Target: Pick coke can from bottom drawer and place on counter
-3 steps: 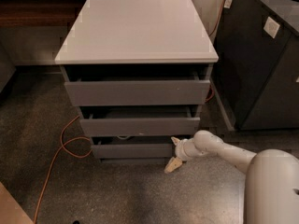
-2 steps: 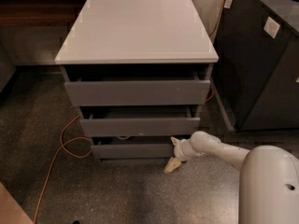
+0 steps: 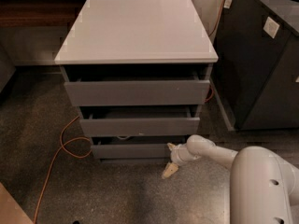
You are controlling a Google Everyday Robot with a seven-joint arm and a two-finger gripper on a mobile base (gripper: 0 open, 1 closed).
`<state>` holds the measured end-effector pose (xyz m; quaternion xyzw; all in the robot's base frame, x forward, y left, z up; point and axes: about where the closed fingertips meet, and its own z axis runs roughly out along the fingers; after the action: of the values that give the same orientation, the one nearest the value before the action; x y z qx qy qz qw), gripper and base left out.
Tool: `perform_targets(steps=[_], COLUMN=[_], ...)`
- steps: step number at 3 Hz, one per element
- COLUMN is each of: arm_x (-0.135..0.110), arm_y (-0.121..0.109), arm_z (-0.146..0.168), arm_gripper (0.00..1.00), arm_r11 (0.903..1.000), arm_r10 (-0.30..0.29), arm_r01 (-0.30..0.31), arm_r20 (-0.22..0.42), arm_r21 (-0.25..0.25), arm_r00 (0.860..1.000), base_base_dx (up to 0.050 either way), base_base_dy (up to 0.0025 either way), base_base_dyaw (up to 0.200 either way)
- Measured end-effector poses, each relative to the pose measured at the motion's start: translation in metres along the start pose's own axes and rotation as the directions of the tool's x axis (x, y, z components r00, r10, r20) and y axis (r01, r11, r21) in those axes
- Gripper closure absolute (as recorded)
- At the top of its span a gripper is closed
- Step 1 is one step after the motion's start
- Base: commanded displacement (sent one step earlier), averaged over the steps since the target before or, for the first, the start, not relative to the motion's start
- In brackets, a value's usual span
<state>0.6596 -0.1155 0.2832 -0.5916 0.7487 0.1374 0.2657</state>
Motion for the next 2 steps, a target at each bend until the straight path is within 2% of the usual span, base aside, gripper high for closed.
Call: perform_targets(steps=[1,2], arm_x=[0.008,0.015], arm_y=[-0.001,-0.008], arm_z=[0.026,0.045], arm_gripper=[0.00,0.00], arm_r11=[0.9995,0.9989], arm_r10=[-0.011,-0.042], arm_r01=[0.012,0.043], arm_r20=[0.022,0.033], arm_r21=[-0.029,-0.019], arm_r00=[1.000,0.999], base_base_dx=[0.000,0.000], base_base_dy=[0.00000,0.00000], base_base_dyaw=[0.000,0.000])
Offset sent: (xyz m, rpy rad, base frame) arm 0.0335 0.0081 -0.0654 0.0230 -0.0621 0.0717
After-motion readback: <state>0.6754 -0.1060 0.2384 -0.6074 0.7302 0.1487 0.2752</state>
